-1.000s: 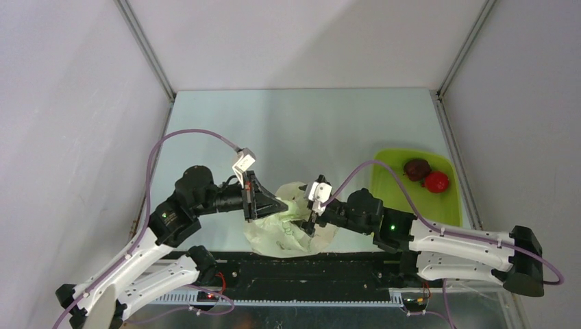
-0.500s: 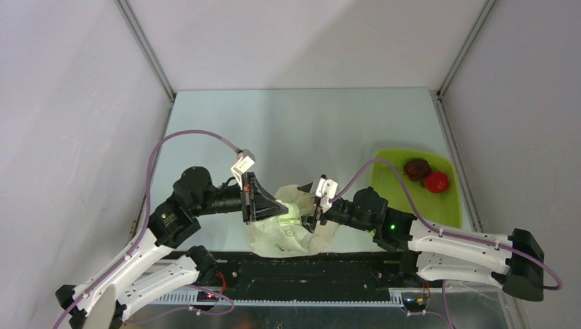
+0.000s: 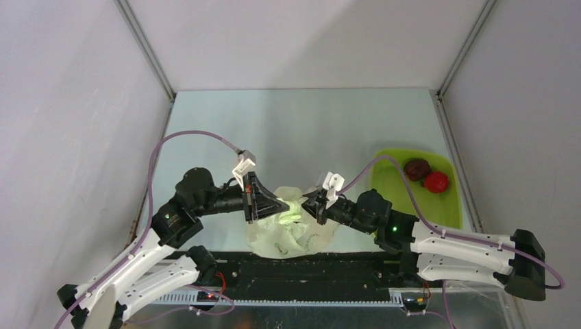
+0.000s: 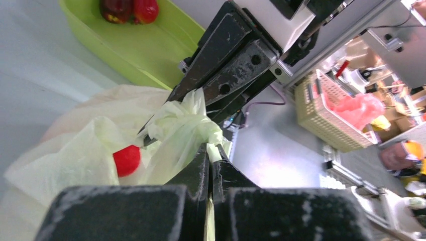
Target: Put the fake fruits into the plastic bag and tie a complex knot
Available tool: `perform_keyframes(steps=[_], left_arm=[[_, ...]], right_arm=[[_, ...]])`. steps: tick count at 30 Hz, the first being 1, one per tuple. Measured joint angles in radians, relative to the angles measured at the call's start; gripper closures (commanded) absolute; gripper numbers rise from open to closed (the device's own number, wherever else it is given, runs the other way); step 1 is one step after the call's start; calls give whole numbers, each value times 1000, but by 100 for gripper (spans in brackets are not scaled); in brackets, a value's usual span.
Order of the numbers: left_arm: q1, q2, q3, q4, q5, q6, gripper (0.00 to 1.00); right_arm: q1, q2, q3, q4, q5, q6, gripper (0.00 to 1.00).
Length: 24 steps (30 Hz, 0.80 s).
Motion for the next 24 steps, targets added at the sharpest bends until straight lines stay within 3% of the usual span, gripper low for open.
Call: perform_keyframes(steps=[6, 12, 14, 18, 20, 24], left_arm=[[-30, 0, 0, -1, -84, 112, 100], [-135, -1, 0, -7, -278, 244, 100], [-163, -2, 0, -5, -340, 278, 100], [-218, -5, -9, 2, -457, 344, 100], [-233, -6, -17, 1, -506, 370, 100], [-274, -21, -55, 16, -608, 417, 100]], right_arm=[[30, -23, -2, -24, 117, 25, 100], [73, -35, -2, -56, 246, 42, 100], [90, -37, -2, -70, 290, 51, 91], [126, -47, 15, -129, 409, 109, 53], [138, -68, 32, -174, 469, 169, 46], [165, -170, 64, -311, 596, 378, 43]])
